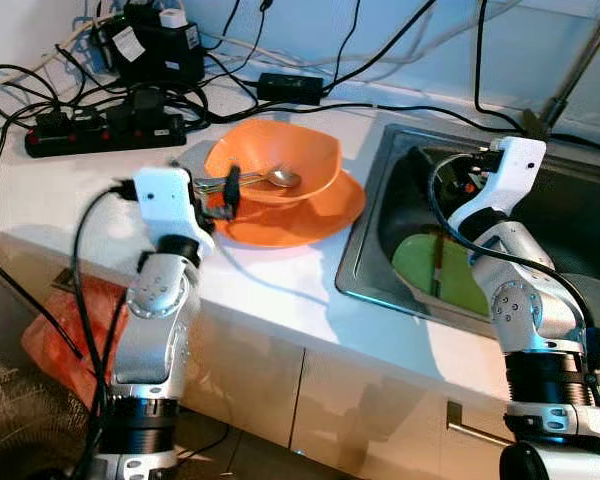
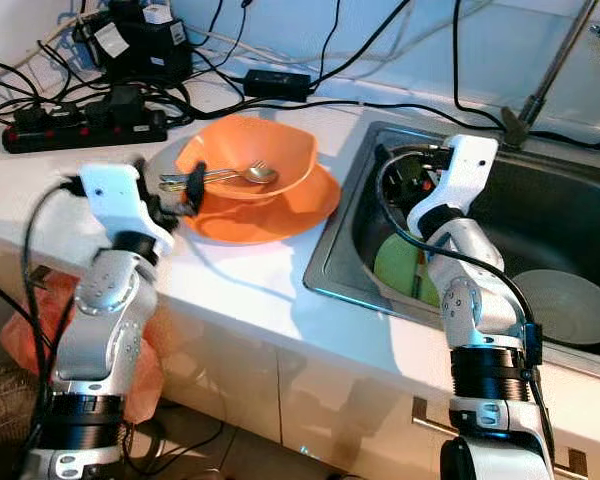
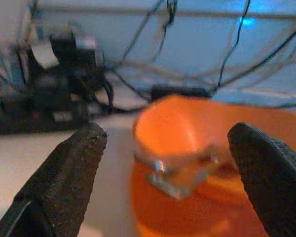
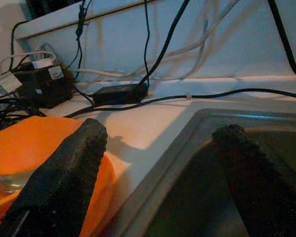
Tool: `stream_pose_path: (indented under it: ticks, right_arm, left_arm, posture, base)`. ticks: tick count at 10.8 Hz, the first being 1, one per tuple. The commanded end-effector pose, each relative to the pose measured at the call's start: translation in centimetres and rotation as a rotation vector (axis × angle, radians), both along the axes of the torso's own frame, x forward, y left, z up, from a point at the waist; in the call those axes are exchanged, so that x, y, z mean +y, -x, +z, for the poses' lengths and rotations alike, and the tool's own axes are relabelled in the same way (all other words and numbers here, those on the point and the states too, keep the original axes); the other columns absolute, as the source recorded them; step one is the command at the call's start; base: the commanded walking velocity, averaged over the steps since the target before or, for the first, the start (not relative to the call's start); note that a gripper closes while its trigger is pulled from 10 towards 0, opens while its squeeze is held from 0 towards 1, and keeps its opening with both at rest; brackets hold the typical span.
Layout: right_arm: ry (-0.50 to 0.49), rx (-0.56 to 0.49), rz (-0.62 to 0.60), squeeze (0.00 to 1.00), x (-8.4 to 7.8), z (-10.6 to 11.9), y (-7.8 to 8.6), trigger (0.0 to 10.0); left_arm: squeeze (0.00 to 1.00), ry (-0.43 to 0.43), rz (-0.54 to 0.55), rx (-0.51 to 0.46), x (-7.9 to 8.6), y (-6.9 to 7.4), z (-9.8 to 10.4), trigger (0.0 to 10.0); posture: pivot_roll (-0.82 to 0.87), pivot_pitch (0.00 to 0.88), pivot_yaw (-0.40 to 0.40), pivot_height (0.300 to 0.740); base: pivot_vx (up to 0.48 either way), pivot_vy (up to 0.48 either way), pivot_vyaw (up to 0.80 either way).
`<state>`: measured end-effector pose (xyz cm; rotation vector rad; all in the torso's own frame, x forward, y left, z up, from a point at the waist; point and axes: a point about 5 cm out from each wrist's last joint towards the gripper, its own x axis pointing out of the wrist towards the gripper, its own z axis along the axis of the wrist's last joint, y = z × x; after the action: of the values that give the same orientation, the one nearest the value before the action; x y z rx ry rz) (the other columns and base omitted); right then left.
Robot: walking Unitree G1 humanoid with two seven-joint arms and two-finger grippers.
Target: Kitchen organization
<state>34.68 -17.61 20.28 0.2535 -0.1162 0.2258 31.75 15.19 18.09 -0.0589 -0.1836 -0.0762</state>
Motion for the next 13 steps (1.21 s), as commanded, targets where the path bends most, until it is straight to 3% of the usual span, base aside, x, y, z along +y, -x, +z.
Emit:
stream_pose_path:
  ticks: [1,4,7,10,11,12,13]
  right_arm:
    - [0.0,0.001,0.012,0.0,0.1,-0.1,0.3,10.0]
    - [0.001,0.0,0.016,0.0,0.1,-0.1,0.2,10.0]
    - [0.003,0.0,0.008,0.0,0.0,-0.1,0.1,10.0]
    - [0.001,0.002,0.005,0.0,0.0,-0.2,0.2,10.0]
    - [0.0,0.002,0.003,0.0,-0.1,-0.2,0.2,10.0]
    - [-0.004,0.004,0.011,0.0,0.0,-0.2,0.3,10.0]
    - [-0.009,0.013,0.066,0.0,0.4,-0.3,0.5,10.0]
  left_arm:
    - [0.0,0.021,-0.016,0.045,0.0,0.2,-0.6,10.0]
    - [0.0,0.147,-0.055,0.103,0.0,0.8,-1.3,10.0]
    - [0.0,0.263,-0.164,0.037,-1.4,1.2,0.3,10.0]
    - [0.0,0.304,-0.182,0.034,-1.5,0.9,0.7,10.0]
    - [0.0,0.34,-0.175,0.046,-1.3,0.9,0.3,9.3]
    - [0.0,0.366,-0.164,0.055,-1.1,0.9,0.2,2.4]
    - [0.0,0.377,-0.16,0.058,-1.0,0.8,0.1,1.3]
  posture:
    - [0.07,0.037,-0.039,0.74]
    - [0.08,0.034,-0.042,0.74]
    - [0.08,0.027,-0.038,0.74]
    - [0.07,0.028,-0.04,0.74]
    - [0.07,0.029,-0.041,0.74]
    - [0.07,0.029,-0.041,0.74]
    - [0.07,0.031,-0.041,0.74]
  base:
    - [0.0,0.0,0.0]
    - [0.0,0.0,0.0]
    - [0.0,0.0,0.0]
    - [0.0,0.0,0.0]
    - [0.0,0.0,0.0]
    - [0.0,0.0,0.0]
    - [0.0,0.0,0.0]
